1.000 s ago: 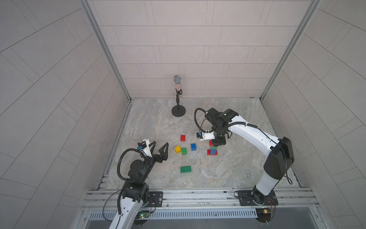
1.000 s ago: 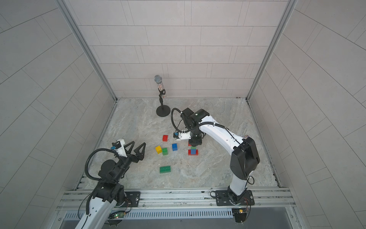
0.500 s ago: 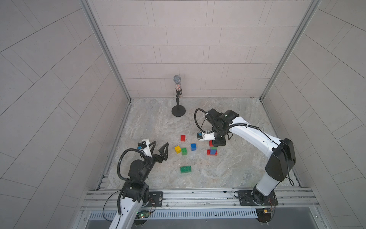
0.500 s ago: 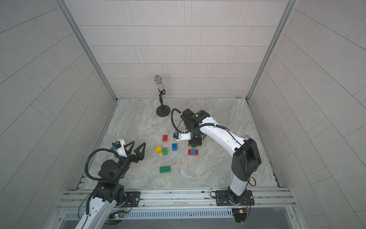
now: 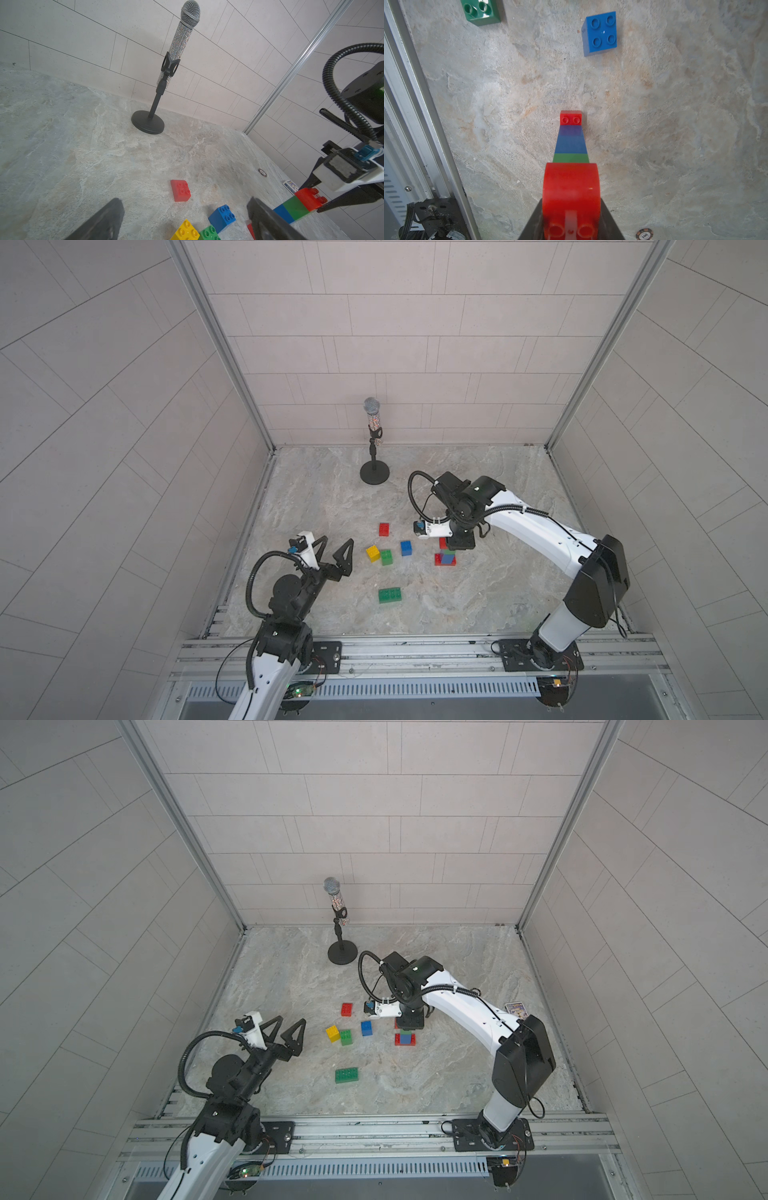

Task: Assemble the number 1 with lego
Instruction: Assemble the lego brick with the lego brick, then adjust the lego brick at the center of the board.

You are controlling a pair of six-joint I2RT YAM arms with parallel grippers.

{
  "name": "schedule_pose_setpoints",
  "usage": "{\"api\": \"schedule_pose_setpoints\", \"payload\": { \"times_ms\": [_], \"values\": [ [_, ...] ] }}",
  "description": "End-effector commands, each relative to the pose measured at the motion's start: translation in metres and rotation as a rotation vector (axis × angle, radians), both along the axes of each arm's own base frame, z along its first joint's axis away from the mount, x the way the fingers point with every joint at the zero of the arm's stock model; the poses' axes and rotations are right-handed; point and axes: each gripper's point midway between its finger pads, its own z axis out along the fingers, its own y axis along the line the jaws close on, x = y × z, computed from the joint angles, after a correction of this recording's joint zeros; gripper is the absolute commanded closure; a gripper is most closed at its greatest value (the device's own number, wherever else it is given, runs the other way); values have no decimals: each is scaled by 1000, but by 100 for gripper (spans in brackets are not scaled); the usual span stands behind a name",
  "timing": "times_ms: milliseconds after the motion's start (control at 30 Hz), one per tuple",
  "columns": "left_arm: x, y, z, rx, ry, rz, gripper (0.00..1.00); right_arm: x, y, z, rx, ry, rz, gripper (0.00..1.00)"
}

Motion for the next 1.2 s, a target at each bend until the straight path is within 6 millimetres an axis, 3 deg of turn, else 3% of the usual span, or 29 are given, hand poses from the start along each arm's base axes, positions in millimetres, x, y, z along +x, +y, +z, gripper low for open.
{"api": "schedule_pose_setpoints", "payload": {
  "times_ms": [0,167,267,300,333,367,400,767,1167],
  "values": [
    [0,1,-8,-5,13,4,0,-41,-8,-51,-99,246,4,100],
    [0,1,-8,-4,13,4,0,-30,-7,-44,-95,177,-12,99],
    [0,1,-8,-4,12,5,0,-22,-4,-36,-80,133,-20,91],
    [0,1,-8,-5,13,5,0,-21,-3,-33,-75,123,-20,66],
    [0,1,-8,-4,12,3,0,-18,-2,-31,-74,111,-24,50],
    [0,1,-8,-5,13,4,0,-17,-2,-30,-73,103,-26,16],
    [0,1,-8,-6,14,3,0,-15,-1,-28,-72,97,-29,1],
    [0,1,-7,-4,11,3,0,-2,2,-5,-33,-16,-44,1],
    [0,1,-7,-5,10,3,0,48,-7,19,-73,-288,-110,1]
  ]
}}
